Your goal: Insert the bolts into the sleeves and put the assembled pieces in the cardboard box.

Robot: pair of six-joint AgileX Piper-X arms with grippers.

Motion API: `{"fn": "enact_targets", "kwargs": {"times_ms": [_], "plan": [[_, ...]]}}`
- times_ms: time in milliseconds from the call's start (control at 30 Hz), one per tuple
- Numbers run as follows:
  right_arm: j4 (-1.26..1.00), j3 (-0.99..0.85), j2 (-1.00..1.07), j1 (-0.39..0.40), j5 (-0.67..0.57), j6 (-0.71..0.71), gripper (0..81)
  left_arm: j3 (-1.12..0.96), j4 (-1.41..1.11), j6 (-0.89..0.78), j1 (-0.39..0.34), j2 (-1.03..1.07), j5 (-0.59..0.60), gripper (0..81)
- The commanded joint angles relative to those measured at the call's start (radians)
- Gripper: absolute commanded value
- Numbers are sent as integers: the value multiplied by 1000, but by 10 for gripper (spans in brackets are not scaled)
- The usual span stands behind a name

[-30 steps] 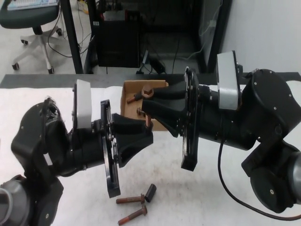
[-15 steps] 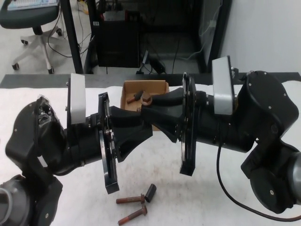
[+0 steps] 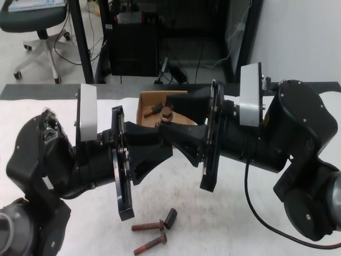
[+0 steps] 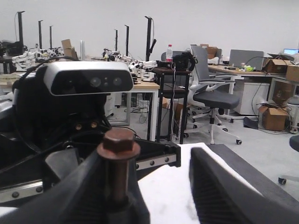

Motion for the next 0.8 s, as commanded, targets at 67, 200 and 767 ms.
{"fn": "enact_targets", "kwargs": {"times_ms": [67, 200, 767], "plan": [[26, 1, 0, -1, 20, -8, 510, -7, -39, -9, -2, -14, 11, 3], [26, 1, 0, -1, 20, -8, 510, -7, -39, -9, -2, -14, 11, 3], [149, 1, 0, -14, 100, -50, 510, -7, -39, -9, -2, -14, 11, 3]]}}
